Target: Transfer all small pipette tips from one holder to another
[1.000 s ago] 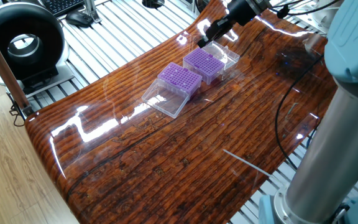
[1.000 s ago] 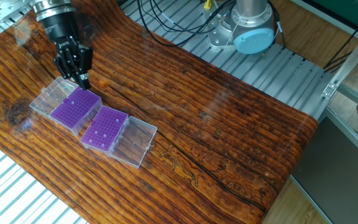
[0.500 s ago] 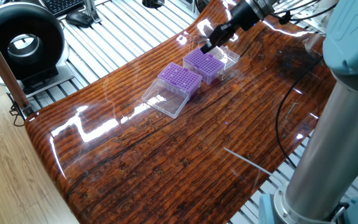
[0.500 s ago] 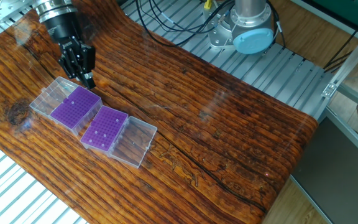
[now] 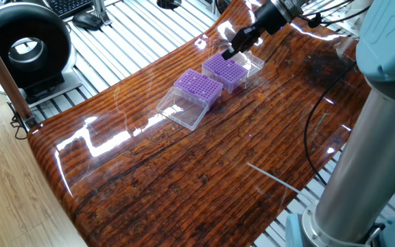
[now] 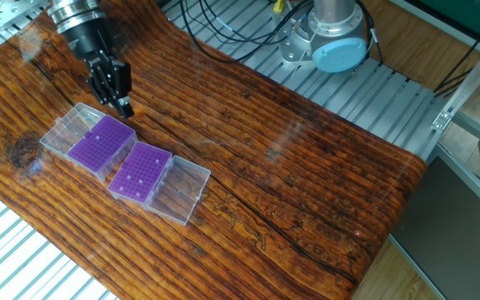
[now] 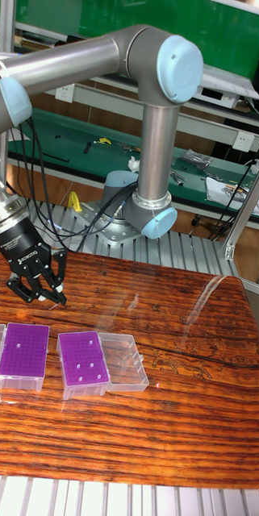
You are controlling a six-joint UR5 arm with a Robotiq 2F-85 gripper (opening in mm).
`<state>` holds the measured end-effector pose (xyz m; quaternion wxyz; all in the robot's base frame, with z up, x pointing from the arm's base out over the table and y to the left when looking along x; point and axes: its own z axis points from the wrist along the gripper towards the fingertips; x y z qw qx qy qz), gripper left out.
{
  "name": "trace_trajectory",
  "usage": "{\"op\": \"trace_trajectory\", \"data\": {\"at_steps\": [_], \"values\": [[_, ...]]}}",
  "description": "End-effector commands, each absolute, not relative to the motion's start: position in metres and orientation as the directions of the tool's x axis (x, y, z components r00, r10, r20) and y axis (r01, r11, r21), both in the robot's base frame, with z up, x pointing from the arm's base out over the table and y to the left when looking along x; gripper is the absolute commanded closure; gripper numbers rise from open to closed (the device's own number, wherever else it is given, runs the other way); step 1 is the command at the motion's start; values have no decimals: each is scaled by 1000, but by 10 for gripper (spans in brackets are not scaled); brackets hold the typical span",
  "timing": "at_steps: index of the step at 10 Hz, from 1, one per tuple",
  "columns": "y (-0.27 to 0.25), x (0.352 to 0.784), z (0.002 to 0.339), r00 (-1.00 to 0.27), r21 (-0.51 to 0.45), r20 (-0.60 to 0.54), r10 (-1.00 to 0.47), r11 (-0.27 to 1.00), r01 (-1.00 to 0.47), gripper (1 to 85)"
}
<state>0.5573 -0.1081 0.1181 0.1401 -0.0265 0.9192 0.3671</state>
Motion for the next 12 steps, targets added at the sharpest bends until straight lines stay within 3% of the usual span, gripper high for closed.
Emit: {"op": "trace_trajectory", "data": {"at_steps": [1, 12], "values": [[-115, 554, 109, -969, 662, -238, 61, 740, -116, 847], [-104, 565, 106, -962, 701, -270, 42, 694, -166, 847]]}}
